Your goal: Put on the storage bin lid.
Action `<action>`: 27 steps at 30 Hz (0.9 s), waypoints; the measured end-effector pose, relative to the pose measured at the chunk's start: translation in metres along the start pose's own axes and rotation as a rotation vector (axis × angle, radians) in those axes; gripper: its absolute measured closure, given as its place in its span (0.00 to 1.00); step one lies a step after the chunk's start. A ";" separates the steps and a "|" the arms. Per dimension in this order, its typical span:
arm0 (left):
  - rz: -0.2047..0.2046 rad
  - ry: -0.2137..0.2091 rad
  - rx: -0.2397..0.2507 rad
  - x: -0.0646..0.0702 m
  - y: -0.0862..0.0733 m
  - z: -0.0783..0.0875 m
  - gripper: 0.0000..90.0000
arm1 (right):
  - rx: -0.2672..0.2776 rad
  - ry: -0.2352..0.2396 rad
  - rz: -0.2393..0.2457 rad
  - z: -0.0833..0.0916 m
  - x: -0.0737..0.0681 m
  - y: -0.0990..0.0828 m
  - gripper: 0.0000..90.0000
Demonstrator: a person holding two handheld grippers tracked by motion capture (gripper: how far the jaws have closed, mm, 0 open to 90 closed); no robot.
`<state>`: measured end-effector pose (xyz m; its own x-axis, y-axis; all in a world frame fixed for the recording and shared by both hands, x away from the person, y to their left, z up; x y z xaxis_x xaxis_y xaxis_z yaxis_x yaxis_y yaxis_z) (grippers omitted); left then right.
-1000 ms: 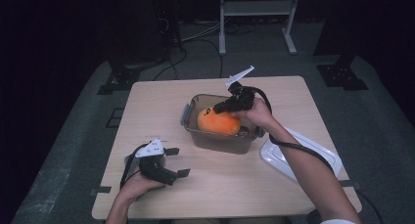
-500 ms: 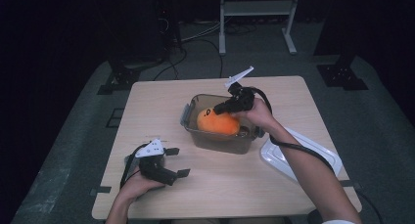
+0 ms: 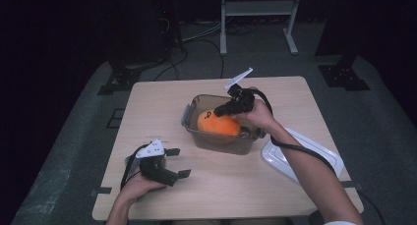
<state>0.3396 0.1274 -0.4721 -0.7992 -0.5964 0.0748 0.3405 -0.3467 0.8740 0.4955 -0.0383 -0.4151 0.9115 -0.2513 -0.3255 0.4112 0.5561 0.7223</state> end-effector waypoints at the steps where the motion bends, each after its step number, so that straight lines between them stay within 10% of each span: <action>1: 0.000 0.000 0.000 0.000 0.000 0.000 0.08 | -0.005 -0.001 0.000 0.000 0.000 0.000 0.89; 27: -0.001 -0.003 -0.003 0.001 0.000 0.000 0.08 | 0.037 0.018 0.011 0.021 -0.009 0.007 0.87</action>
<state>0.3390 0.1264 -0.4720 -0.8009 -0.5940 0.0751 0.3410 -0.3494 0.8727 0.4899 -0.0489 -0.3947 0.9158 -0.2313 -0.3283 0.4016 0.5284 0.7480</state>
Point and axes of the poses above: each handheld gripper's, and its own axes: z roughly backward along the jaws, y roughly out of its top, x roughly to its right, the point moved 9 cm from there along -z, roughly forward along the jaws, and after that the axes turned 10 degrees about y, right-handed, at the moved point
